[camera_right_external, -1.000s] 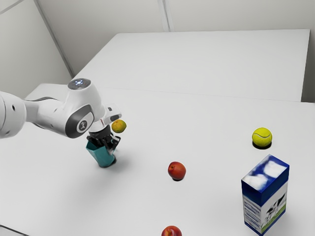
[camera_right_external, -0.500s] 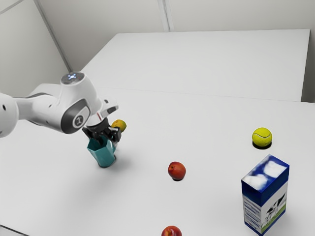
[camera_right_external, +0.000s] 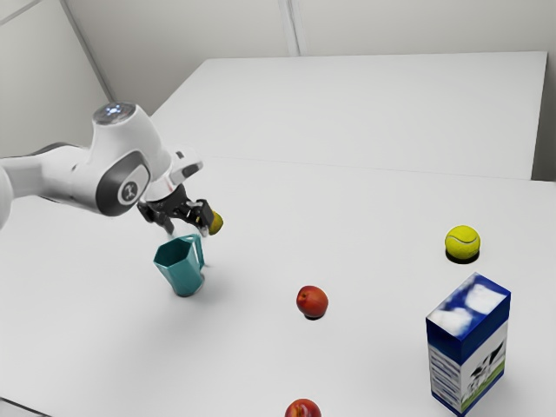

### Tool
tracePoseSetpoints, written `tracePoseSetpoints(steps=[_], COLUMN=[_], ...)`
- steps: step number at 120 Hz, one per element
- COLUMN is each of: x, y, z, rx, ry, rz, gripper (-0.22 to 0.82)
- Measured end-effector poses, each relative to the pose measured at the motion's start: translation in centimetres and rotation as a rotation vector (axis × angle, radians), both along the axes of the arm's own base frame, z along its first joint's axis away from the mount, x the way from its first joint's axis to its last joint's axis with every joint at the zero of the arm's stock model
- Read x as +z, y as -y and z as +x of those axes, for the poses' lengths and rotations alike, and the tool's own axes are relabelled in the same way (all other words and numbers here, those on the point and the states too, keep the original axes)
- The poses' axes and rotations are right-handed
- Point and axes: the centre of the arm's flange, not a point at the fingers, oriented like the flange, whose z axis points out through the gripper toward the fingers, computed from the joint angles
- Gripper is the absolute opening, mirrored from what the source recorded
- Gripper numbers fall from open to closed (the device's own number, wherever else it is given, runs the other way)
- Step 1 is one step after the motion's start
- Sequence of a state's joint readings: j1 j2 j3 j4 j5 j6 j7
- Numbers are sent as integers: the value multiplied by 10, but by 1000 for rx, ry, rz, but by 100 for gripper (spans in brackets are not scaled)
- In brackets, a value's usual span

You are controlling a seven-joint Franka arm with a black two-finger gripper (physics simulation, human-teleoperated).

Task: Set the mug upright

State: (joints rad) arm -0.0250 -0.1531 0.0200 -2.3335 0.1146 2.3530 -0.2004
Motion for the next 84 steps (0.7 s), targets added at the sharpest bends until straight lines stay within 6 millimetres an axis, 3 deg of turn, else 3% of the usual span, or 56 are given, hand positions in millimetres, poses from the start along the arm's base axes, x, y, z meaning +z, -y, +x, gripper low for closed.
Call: tracePoseSetpoints(steps=[47, 84], x=[97, 140], y=[24, 31], z=[43, 61], rx=[0, 5], ry=[-64, -133], rz=[-11, -9], gripper=[56, 58])
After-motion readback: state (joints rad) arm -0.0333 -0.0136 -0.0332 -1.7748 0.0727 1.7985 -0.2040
